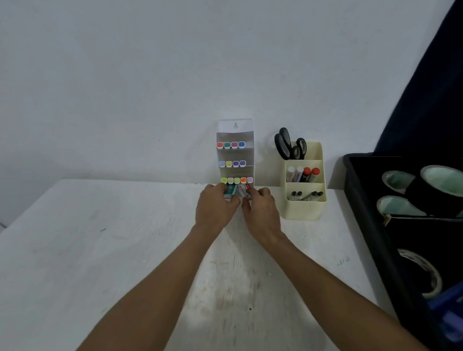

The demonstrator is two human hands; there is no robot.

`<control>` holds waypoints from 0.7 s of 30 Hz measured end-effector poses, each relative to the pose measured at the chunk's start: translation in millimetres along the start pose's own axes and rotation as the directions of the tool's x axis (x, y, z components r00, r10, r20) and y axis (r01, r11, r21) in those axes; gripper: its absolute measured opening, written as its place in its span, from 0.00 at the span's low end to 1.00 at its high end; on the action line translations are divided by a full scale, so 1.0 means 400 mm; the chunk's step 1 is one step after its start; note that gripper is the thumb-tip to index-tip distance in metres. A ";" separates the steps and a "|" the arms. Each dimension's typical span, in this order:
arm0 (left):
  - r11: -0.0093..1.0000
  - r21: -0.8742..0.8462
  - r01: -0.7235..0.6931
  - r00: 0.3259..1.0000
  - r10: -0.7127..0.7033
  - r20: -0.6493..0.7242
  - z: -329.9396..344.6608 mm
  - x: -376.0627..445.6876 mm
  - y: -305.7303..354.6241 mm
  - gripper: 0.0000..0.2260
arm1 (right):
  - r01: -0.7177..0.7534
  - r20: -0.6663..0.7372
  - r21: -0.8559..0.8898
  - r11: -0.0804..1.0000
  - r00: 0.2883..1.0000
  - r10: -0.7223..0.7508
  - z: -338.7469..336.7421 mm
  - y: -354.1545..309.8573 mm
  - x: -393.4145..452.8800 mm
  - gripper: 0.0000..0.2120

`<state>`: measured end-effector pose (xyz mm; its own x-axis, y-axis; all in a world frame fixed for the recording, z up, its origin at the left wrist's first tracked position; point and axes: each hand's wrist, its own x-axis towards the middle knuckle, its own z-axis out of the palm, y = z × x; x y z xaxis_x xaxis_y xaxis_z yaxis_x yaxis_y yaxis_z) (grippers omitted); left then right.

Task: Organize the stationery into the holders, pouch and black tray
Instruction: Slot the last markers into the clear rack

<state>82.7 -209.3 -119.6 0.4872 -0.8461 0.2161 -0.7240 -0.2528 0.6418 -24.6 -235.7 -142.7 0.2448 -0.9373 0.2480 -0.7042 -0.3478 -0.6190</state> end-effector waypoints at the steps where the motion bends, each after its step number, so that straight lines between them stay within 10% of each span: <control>1: 1.000 0.001 -0.005 1.000 0.005 0.010 0.006 0.006 -0.005 0.16 | 0.001 0.011 -0.007 1.000 1.000 -0.001 0.006 0.005 0.008 0.16; 21: 0.978 0.149 -0.147 0.983 0.128 0.130 0.043 0.047 -0.049 0.12 | -0.011 0.098 0.042 0.999 0.995 0.007 0.047 0.045 0.079 0.14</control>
<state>97.5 -228.3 -140.7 0.3232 -0.9252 0.1989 -0.8521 -0.1931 0.4864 -17.1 -271.9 -160.0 0.3040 -0.9375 0.1693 -0.6785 -0.3378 -0.6523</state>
